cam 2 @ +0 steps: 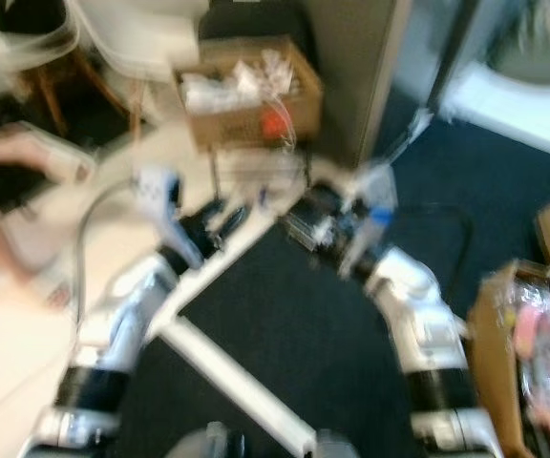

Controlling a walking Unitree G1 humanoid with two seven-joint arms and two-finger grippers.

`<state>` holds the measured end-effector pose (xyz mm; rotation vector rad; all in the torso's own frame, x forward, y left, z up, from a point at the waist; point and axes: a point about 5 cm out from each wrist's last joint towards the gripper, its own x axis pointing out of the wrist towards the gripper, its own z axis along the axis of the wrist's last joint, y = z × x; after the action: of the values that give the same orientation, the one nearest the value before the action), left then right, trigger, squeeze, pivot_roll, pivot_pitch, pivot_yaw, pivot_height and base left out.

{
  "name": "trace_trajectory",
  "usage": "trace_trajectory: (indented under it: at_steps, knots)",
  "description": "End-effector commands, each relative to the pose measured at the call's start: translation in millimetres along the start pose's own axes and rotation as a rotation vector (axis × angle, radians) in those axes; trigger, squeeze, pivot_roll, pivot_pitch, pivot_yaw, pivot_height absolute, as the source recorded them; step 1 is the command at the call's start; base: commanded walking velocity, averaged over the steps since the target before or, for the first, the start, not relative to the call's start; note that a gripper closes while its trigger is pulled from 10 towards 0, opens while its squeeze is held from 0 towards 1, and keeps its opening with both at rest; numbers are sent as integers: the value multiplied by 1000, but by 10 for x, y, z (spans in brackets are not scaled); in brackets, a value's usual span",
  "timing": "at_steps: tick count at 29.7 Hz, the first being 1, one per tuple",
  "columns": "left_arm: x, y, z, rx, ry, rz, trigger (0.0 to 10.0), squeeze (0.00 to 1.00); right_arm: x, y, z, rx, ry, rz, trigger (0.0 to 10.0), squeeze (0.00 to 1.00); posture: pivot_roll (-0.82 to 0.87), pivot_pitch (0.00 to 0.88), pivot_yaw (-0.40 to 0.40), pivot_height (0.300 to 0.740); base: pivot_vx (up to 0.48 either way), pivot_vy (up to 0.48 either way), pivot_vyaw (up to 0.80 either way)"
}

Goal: Picking trash to rubbish bin

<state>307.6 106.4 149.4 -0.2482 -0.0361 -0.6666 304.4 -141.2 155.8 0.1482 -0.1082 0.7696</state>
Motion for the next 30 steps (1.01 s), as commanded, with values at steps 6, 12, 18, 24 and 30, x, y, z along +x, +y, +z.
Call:
trace_trajectory:
  at_steps: [6, 12, 18, 24, 30]
  knots:
    - [-21, 11, -19, -4, 6, 7, 10000, 0, 15, 32, -10, 4, 2, 13, 10000, 0, -83, 0, -13, 740, -369, 0, 0]
    - [-23, 13, -13, -16, -4, 9, 10000, 0, 8, 33, -25, -4, 21, 23, 10000, 0, -83, 0, -12, 740, -236, 0, 0]
    - [-24, 14, -7, -20, -9, 8, 10000, 0, 5, 43, -30, -9, 29, 33, 10000, 0, -82, 0, -11, 740, 0, 0, 731]
    - [-24, 13, -3, -18, -10, 6, 10000, 0, 7, 65, -30, -13, 33, 43, 10000, 0, -82, 0, -11, 740, 0, 0, 800]
    - [-24, 10, -2, -19, -11, 4, 10000, 0, 5, 81, -23, -17, 37, 53, 10000, 0, -82, 0, -10, 740, 0, 0, 798]
